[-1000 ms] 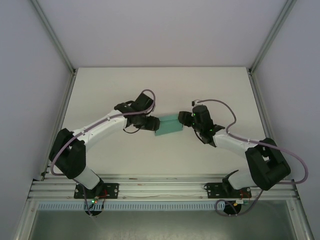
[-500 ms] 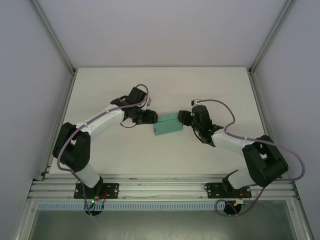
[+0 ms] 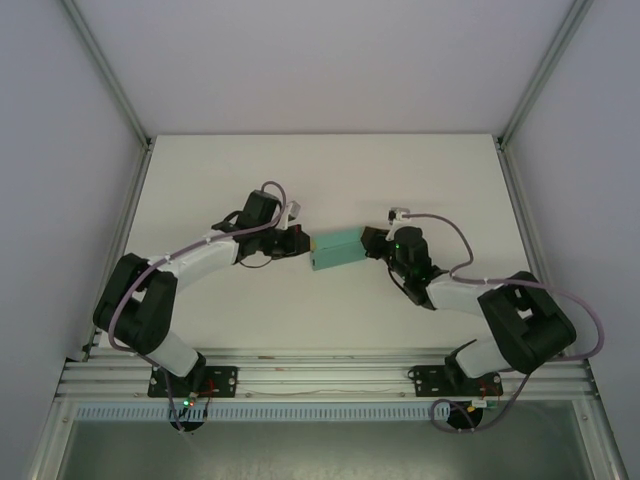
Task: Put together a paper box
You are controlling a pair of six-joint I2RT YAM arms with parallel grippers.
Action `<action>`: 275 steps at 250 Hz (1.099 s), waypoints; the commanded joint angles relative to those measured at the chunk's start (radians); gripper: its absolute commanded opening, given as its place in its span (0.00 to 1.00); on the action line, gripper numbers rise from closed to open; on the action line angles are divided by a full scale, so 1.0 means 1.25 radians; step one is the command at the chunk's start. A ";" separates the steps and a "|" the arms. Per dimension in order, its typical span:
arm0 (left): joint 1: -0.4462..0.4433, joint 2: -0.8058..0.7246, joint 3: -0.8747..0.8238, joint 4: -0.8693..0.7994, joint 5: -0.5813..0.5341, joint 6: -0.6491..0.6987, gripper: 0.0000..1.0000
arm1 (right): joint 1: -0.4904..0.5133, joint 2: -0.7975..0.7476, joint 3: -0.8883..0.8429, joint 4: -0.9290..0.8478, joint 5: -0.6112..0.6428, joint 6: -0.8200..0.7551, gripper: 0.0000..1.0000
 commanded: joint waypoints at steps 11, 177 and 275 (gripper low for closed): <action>-0.016 0.077 -0.055 -0.088 -0.071 0.002 0.00 | 0.008 0.059 -0.061 -0.216 -0.052 -0.001 0.14; -0.015 0.024 0.277 -0.297 -0.291 0.166 0.78 | 0.006 -0.066 0.331 -0.567 0.076 -0.038 0.68; 0.089 -0.099 0.269 -0.207 -0.558 0.111 1.00 | -0.004 0.016 0.574 -0.924 -0.266 -0.823 1.00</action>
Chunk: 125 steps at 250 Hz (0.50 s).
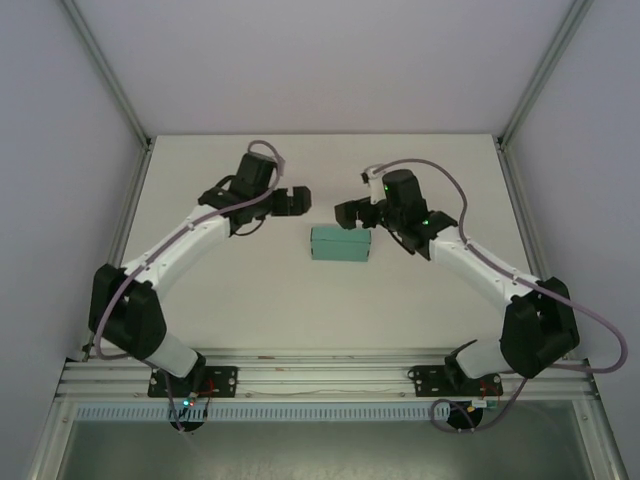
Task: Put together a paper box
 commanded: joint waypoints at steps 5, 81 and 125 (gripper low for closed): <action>0.071 -0.048 -0.028 0.031 -0.134 -0.040 1.00 | 0.001 0.060 0.079 -0.235 -0.142 -0.450 1.00; 0.173 -0.167 -0.207 0.019 -0.215 -0.082 1.00 | 0.053 0.246 0.282 -0.521 0.054 -0.732 0.97; 0.186 -0.207 -0.251 0.024 -0.219 -0.082 1.00 | 0.074 0.323 0.321 -0.497 0.117 -0.734 0.90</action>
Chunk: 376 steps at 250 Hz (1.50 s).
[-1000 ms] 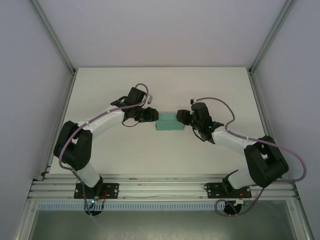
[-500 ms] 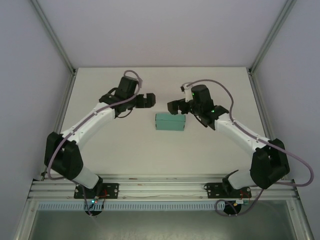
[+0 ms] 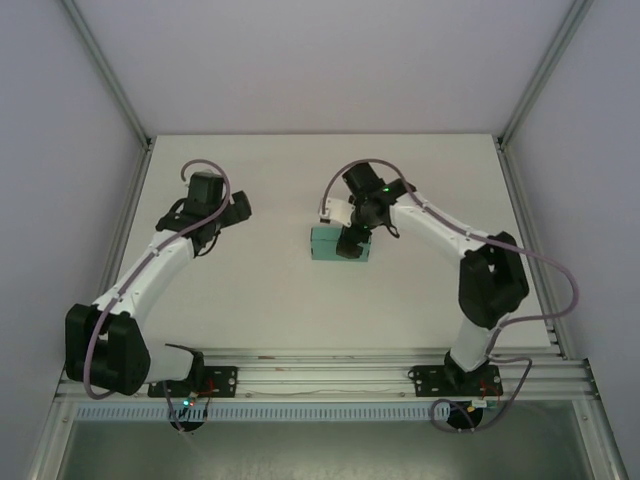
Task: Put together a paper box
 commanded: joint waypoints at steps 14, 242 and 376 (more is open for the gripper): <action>0.007 -0.042 -0.017 0.006 -0.037 -0.011 1.00 | 0.012 0.049 0.031 -0.018 0.110 -0.059 0.87; 0.008 -0.187 -0.059 -0.025 -0.134 0.021 1.00 | 0.035 0.156 -0.002 0.406 0.352 -0.182 0.44; 0.008 -0.139 -0.051 -0.015 -0.081 0.041 1.00 | 0.078 0.099 -0.132 0.392 0.376 -0.179 0.97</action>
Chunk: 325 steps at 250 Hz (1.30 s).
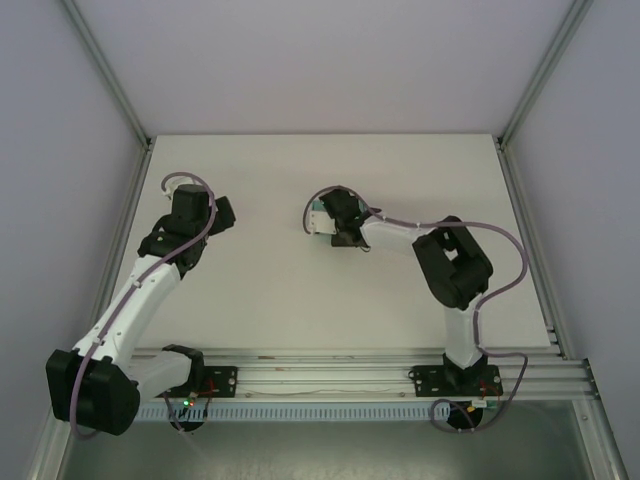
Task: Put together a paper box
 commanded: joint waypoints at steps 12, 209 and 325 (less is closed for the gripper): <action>0.005 0.015 0.004 0.019 0.019 0.018 1.00 | 0.014 -0.072 0.008 -0.129 -0.023 0.057 0.99; 0.053 0.113 -0.209 0.501 -0.096 0.170 1.00 | -0.375 -0.570 -0.394 0.169 -0.100 0.949 1.00; 0.134 0.178 -0.395 1.012 0.000 0.319 1.00 | -0.500 -0.397 -0.713 0.797 0.026 1.017 1.00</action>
